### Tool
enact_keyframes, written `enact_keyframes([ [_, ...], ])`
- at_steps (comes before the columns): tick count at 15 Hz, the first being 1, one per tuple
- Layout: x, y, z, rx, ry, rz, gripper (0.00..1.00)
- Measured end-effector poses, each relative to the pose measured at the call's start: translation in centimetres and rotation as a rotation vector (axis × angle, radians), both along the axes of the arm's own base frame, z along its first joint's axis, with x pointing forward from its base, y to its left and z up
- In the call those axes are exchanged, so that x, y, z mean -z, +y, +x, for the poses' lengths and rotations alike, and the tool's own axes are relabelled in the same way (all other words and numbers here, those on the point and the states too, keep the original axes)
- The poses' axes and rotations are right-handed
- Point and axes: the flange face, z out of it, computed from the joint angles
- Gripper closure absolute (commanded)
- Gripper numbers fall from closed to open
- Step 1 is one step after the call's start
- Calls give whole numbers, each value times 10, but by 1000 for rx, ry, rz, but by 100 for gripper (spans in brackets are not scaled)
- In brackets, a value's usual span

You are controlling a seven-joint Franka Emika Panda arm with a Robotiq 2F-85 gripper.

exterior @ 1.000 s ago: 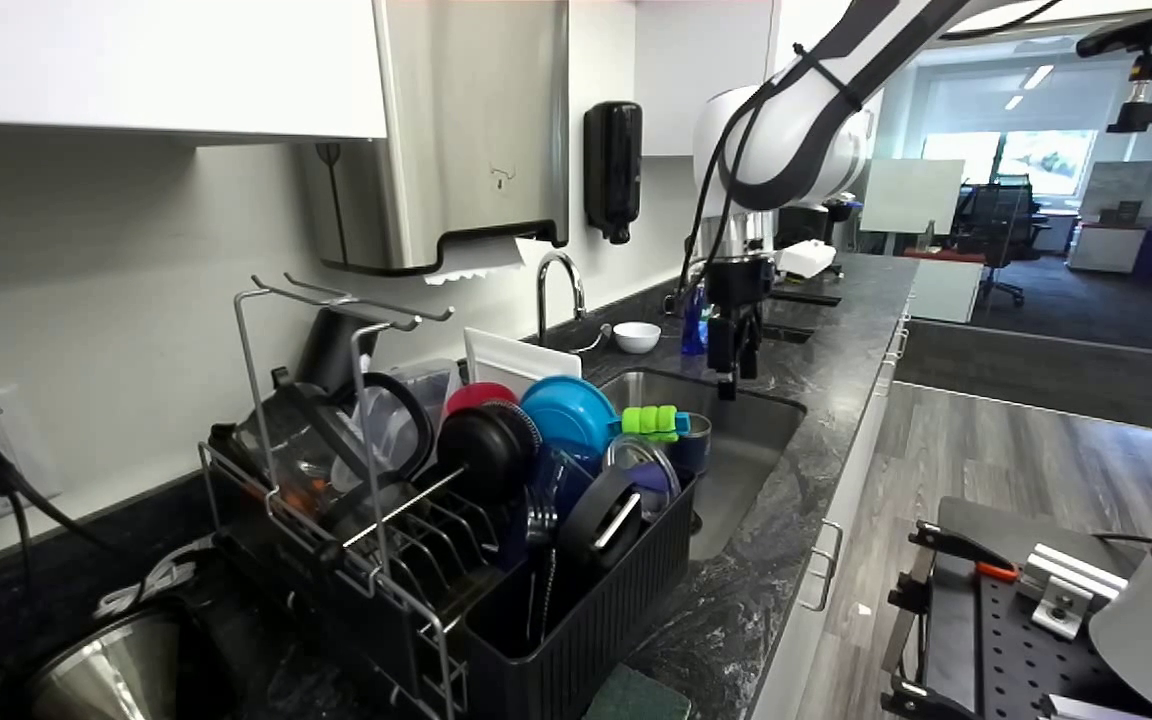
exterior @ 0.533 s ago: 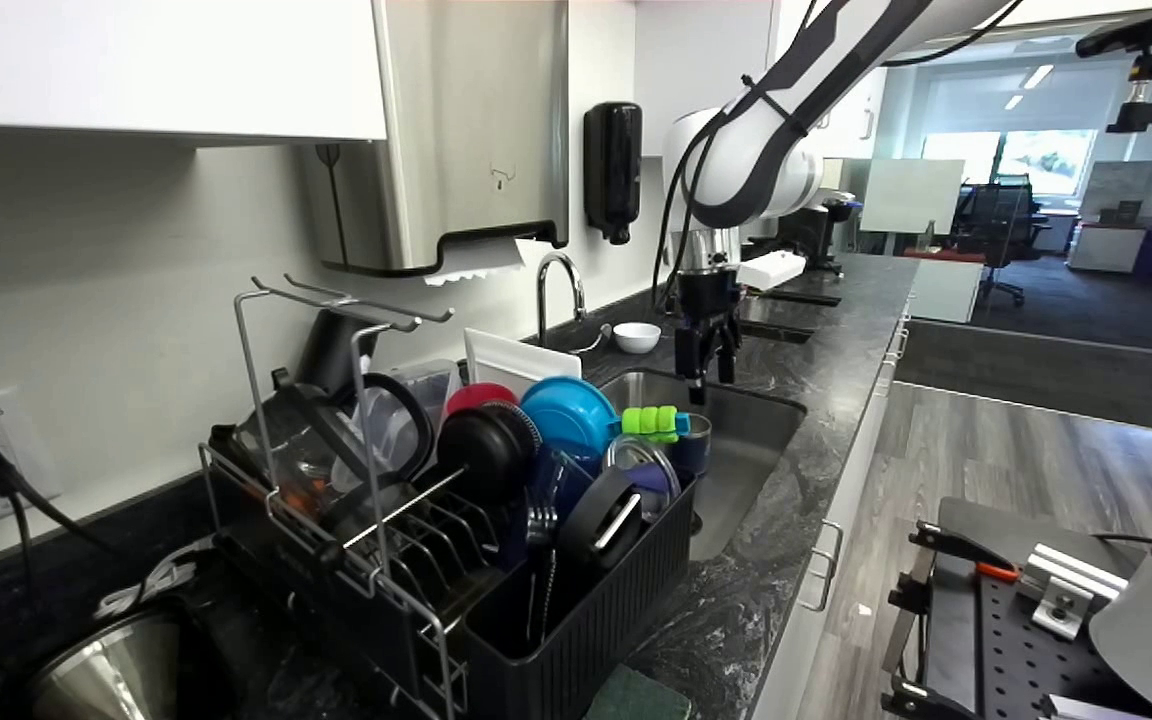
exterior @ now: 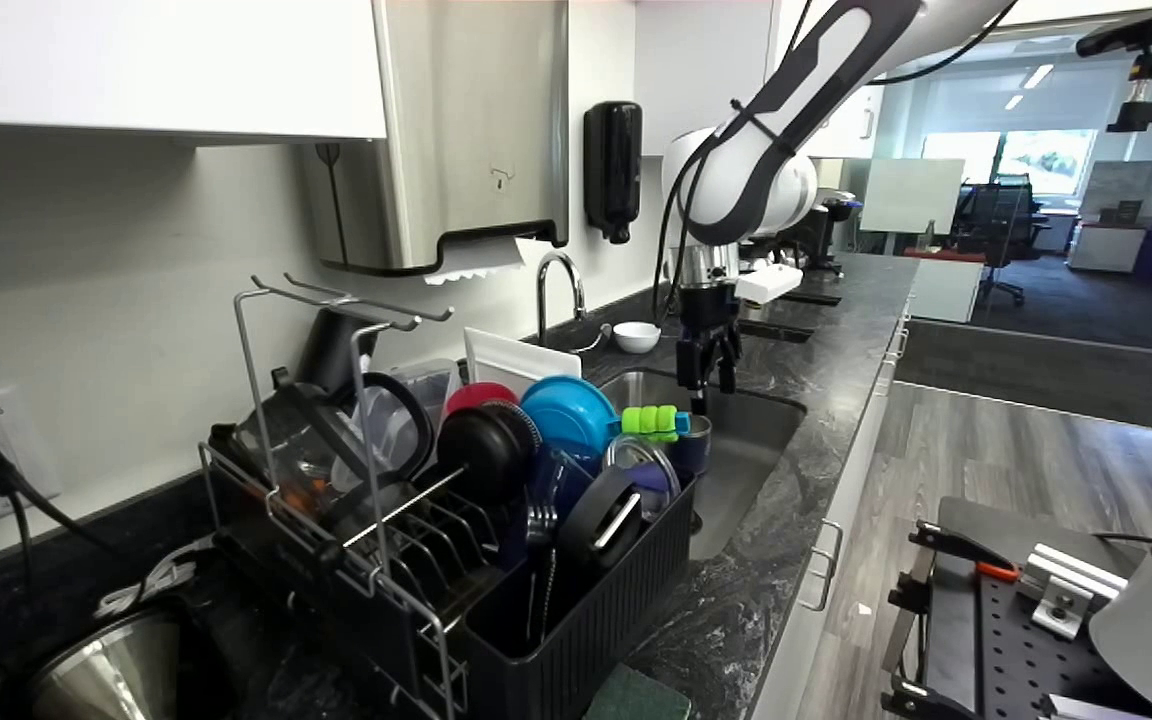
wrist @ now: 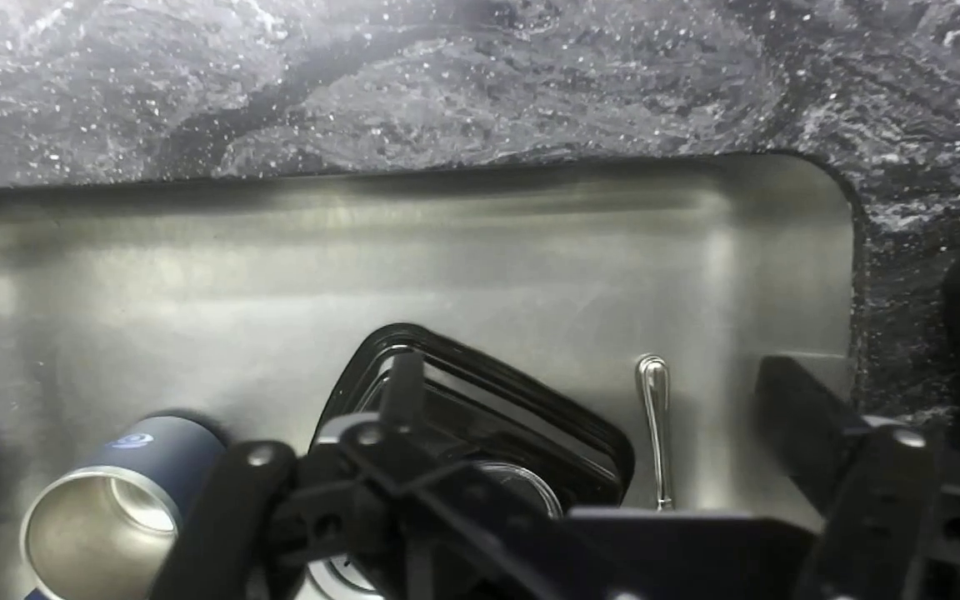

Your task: Move the lid from the sink to the dish rack

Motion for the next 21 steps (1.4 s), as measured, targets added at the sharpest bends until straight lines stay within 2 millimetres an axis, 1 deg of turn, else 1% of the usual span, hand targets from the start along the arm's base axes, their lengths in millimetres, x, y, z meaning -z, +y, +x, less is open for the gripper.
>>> enact_keyframes([
  [2, 24, -14, 10, 4, -11, -1, 0],
  [5, 69, -32, 29, 21, 10, 10, 0],
  [7, 93, -37, 42, 27, 20, 18, 0],
  [8, 101, -38, 48, 27, 18, 20, 0],
  [10, 108, -39, 60, 31, -5, 26, 0],
  [13, 112, -43, 73, 54, -47, 45, 0],
  [15, 117, -47, 78, 74, -65, 67, 0],
  [19, 133, -51, 85, 96, -68, 122, 0],
  [21, 135, -51, 86, 97, -68, 124, 0],
])
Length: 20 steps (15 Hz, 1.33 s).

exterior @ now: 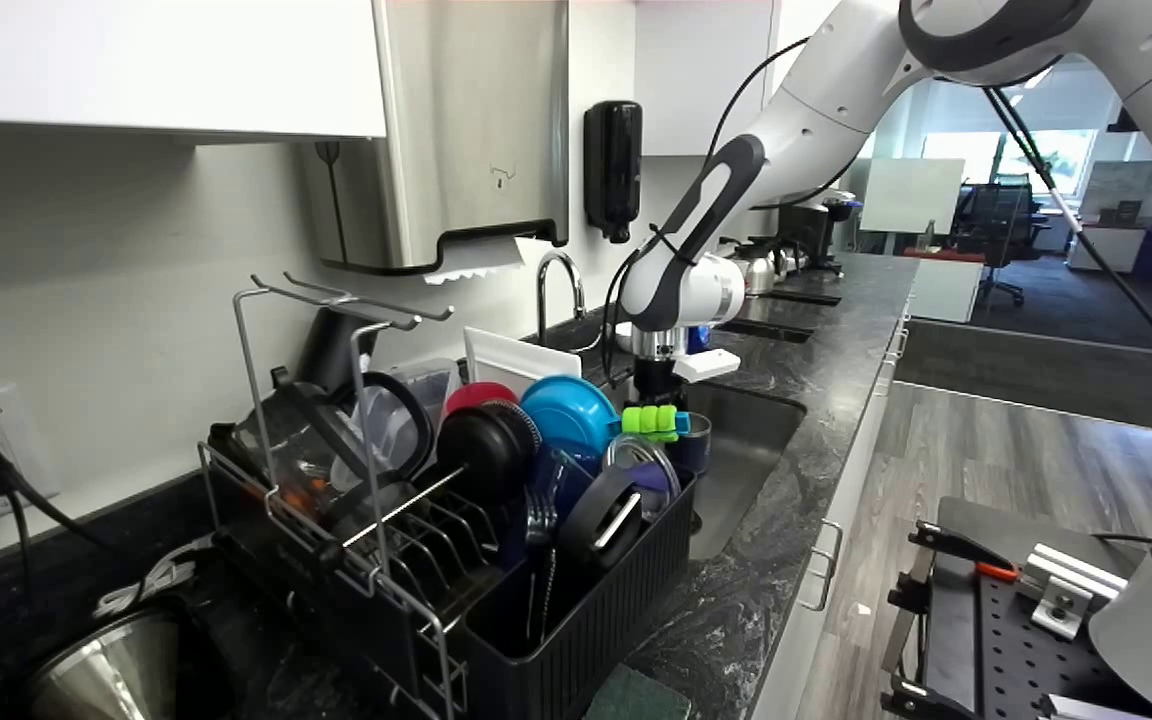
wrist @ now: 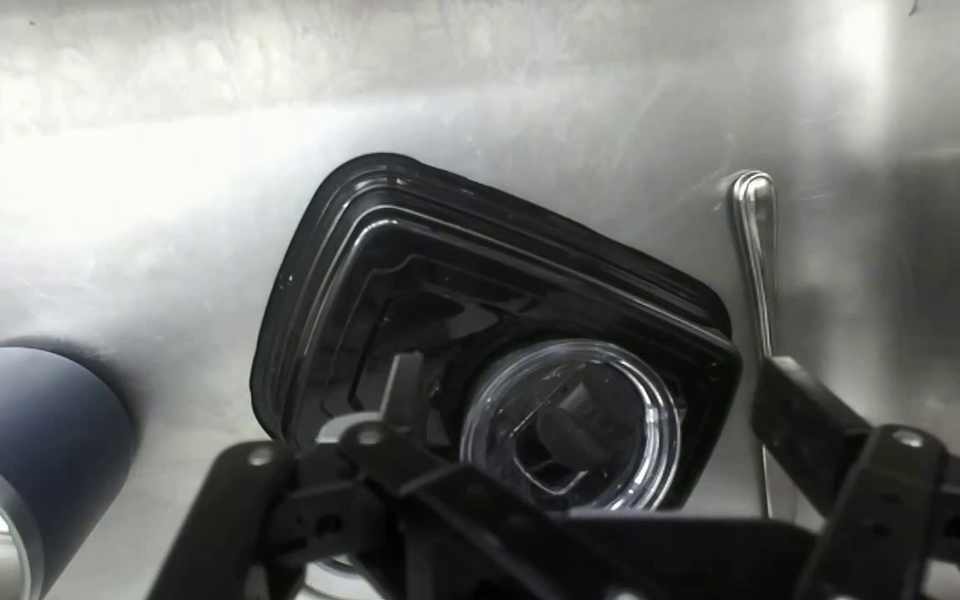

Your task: Move the lid from the sink to the dish rack

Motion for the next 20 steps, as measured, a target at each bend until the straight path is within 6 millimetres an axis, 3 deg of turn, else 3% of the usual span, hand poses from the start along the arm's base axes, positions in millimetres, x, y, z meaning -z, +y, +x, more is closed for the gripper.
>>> enact_keyframes([
  [8, 4, -5, -1, 0, -1, -9, 0],
  [15, 43, -34, 4, -23, -68, -30, 0],
  [20, 66, -36, 18, -59, -94, 8, 0],
])
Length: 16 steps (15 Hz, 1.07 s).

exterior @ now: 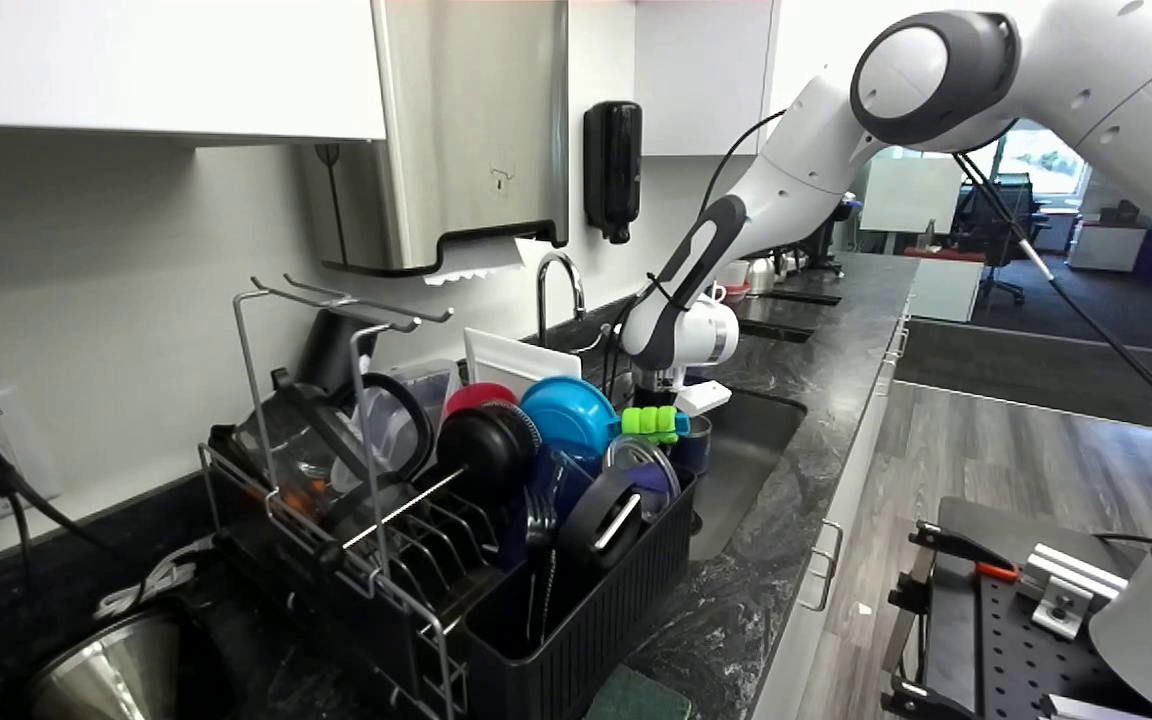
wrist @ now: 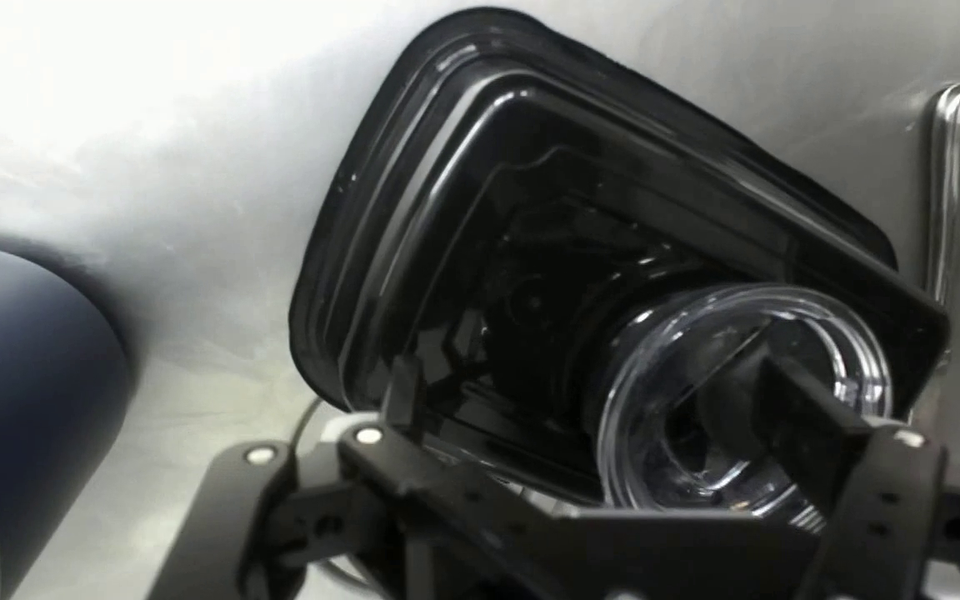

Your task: Move the lid from the sink to the dish rack

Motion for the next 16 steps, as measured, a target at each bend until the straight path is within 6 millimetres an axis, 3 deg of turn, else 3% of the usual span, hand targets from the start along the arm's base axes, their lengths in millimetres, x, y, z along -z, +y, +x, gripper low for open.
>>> enact_keyframes([
  [5, 13, -3, 10, -7, -23, 48, 0],
  [10, 13, -6, 17, -10, -36, 81, 0],
  [16, 9, 6, 23, -31, -18, 115, 0],
])
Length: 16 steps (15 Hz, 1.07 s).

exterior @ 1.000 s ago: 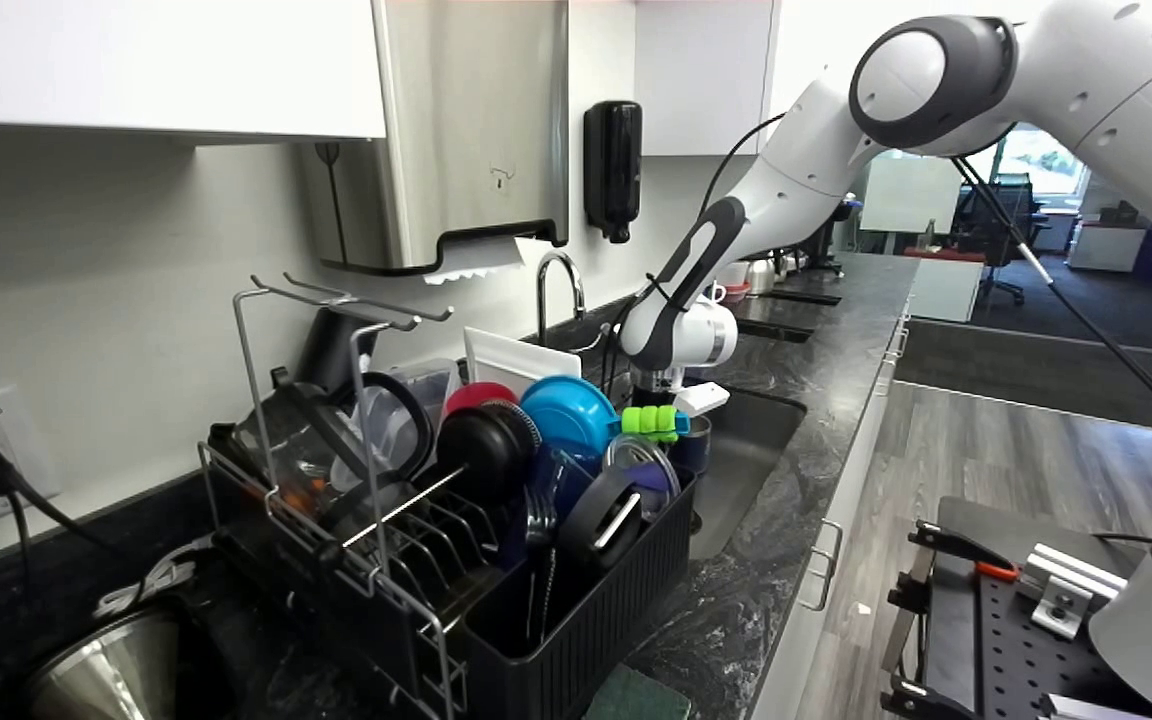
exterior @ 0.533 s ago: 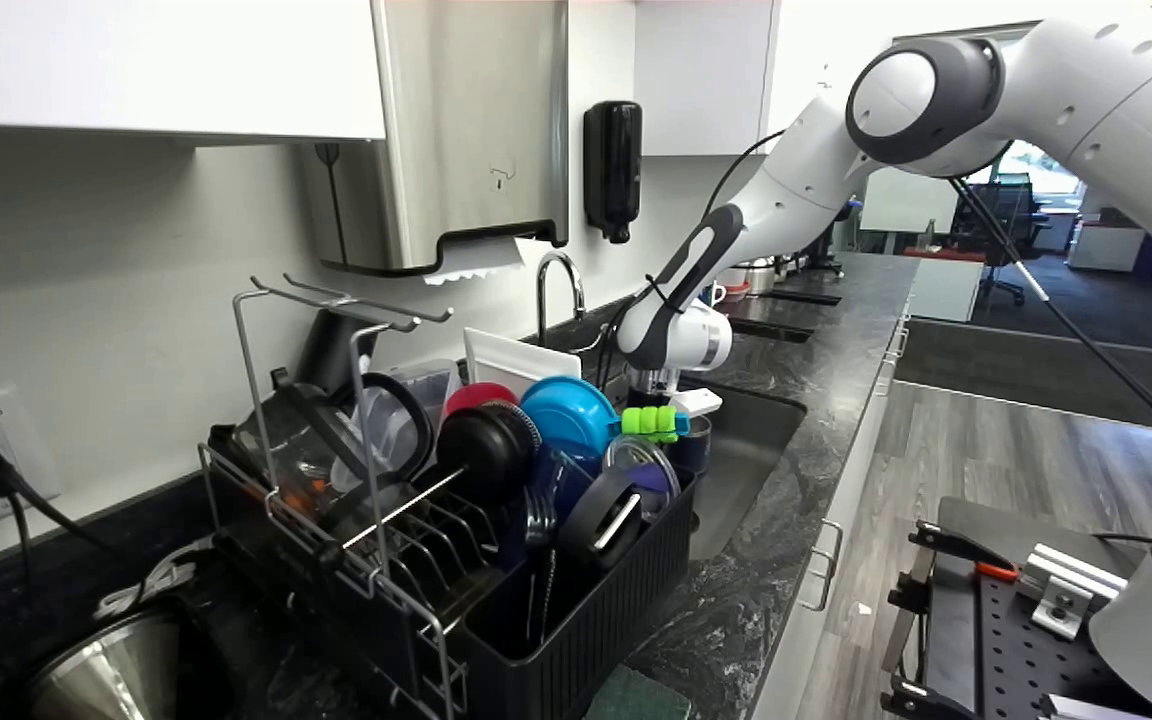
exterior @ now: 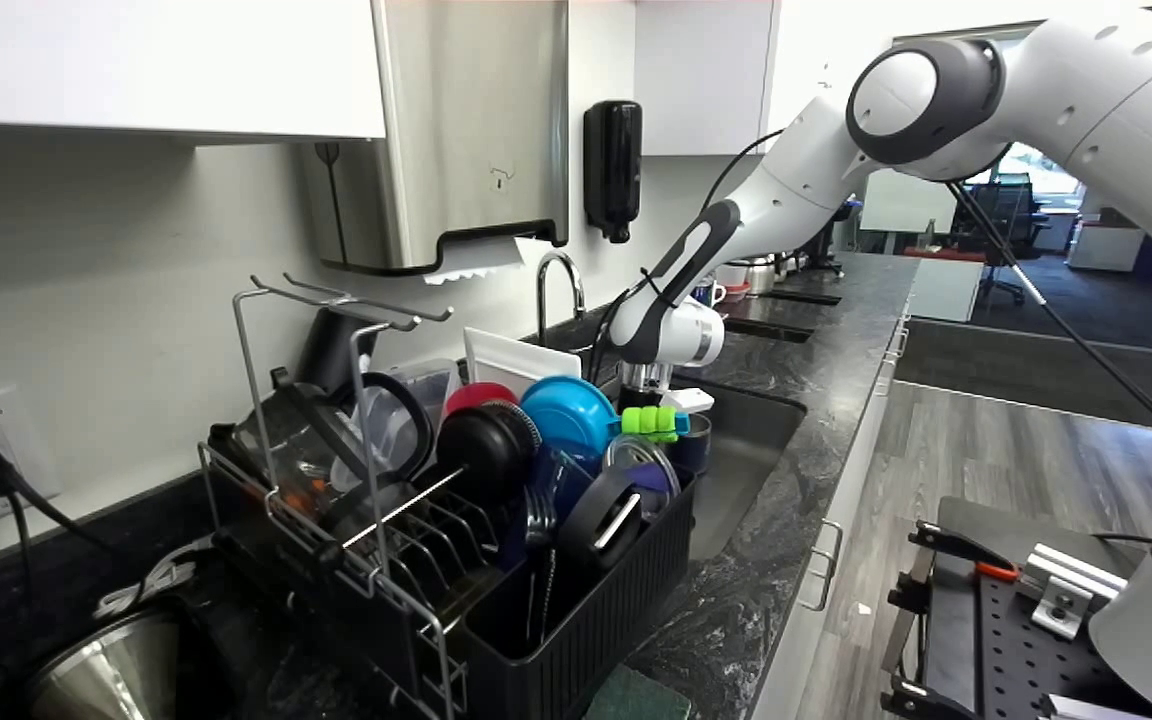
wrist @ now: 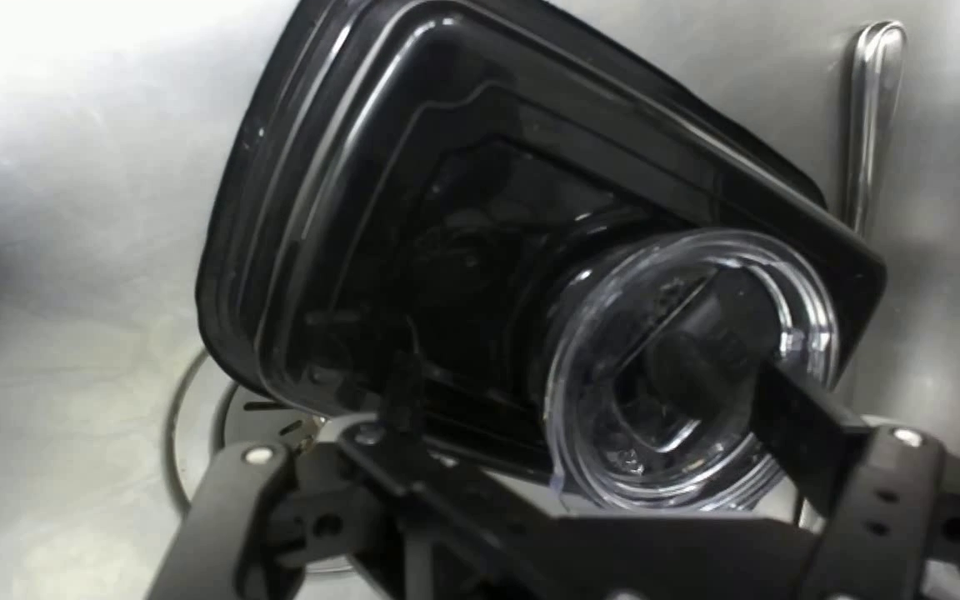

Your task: Move the lid from the sink to the dish rack

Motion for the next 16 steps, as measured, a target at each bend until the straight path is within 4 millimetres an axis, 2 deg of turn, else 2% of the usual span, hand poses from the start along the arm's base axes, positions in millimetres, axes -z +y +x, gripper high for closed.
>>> enact_keyframes([
  [1, -1, 1, 0, -3, 3, 4, 0],
  [2, -1, 2, 1, -5, 6, 7, 25],
  [3, -2, 3, 1, -7, 7, 9, 26],
  [13, -3, 5, 2, -13, 12, 15, 95],
  [14, -3, 5, 2, -14, 13, 16, 98],
  [15, -4, 5, 2, -16, 14, 17, 95],
  [16, -5, 5, 3, -19, 17, 20, 95],
])
